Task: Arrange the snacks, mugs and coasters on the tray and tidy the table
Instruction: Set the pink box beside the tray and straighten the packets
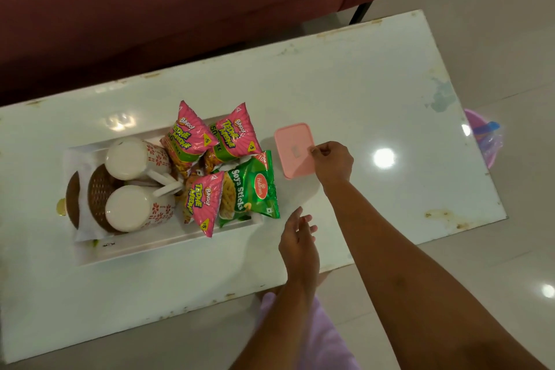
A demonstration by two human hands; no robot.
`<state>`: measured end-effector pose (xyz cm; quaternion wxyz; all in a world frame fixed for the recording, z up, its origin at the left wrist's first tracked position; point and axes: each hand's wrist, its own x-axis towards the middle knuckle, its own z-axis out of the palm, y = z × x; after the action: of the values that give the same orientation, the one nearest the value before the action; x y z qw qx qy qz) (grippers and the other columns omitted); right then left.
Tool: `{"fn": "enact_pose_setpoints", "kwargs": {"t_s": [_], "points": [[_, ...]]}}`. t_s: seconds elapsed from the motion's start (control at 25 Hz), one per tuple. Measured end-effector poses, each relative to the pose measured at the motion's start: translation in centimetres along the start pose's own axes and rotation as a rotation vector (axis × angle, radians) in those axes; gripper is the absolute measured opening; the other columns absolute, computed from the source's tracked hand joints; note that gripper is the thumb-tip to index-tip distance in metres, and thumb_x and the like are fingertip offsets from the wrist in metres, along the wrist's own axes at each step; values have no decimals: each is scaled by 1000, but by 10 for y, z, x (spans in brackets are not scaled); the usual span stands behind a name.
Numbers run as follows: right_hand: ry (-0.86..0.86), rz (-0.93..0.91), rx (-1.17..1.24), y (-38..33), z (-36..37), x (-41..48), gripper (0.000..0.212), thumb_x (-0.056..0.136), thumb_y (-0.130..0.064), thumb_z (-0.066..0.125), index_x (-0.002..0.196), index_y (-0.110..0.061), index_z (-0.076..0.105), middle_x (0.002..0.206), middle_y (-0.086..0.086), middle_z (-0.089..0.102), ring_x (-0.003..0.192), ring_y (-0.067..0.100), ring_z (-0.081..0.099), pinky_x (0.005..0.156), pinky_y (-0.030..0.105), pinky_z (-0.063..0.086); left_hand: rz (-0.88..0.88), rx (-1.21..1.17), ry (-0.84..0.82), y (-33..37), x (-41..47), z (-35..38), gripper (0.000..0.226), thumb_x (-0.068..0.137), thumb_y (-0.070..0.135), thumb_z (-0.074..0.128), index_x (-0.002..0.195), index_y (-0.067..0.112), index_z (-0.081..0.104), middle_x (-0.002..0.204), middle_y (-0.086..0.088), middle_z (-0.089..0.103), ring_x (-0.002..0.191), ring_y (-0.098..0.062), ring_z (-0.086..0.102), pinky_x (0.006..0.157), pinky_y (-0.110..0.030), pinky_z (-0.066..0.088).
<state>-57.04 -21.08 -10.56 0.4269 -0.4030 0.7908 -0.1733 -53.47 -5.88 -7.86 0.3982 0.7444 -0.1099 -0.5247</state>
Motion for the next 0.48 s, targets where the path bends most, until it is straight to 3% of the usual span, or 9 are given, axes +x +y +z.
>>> {"fn": "enact_pose_setpoints", "kwargs": {"t_s": [0.12,0.2,0.24,0.32,0.36,0.4,0.48], "points": [[173,-122,-5,-3,0,-20,29,91,-32,58,111,-12,62,111,6,63,106,23,57,88,26,42,426,149,85,13,-23,-50,17,94,20,50,101,30,61,94,5,69,84,-6,65,71,-18,53],[269,-197,149,2,0,-41,21,94,-27,52,100,-11,64,94,5,65,88,21,61,73,18,45,612,152,260,25,-14,-105,14,91,25,49,96,35,59,88,14,65,81,-1,60,69,-15,48],[279,-167,249,8,4,-55,21,95,-24,49,93,-10,64,84,4,64,77,20,60,66,17,45,642,112,441,32,-1,-139,15,90,24,48,92,37,56,86,17,62,80,3,55,70,-13,44],[236,79,514,30,14,-81,25,97,-21,46,84,-9,64,74,3,62,67,19,57,60,22,46,512,-22,874,38,31,-212,20,89,18,44,90,36,53,90,17,56,82,7,50,78,-14,41],[143,238,637,42,22,-90,26,97,-21,45,84,-9,64,74,3,62,67,18,57,61,24,47,388,-95,1053,37,46,-247,19,89,17,43,95,27,58,98,13,56,87,3,51,82,-18,41],[7,364,713,52,30,-97,26,98,-22,44,88,-9,65,78,4,64,71,17,59,64,25,48,242,-141,1153,33,60,-277,24,90,17,41,104,15,60,109,1,57,97,-7,54,88,-21,41],[-238,449,770,55,41,-98,28,99,-22,41,97,-9,65,88,5,65,82,16,61,76,27,49,-53,-53,1078,23,87,-320,40,95,26,34,122,3,52,129,-16,53,118,-27,51,99,-28,39]]}}
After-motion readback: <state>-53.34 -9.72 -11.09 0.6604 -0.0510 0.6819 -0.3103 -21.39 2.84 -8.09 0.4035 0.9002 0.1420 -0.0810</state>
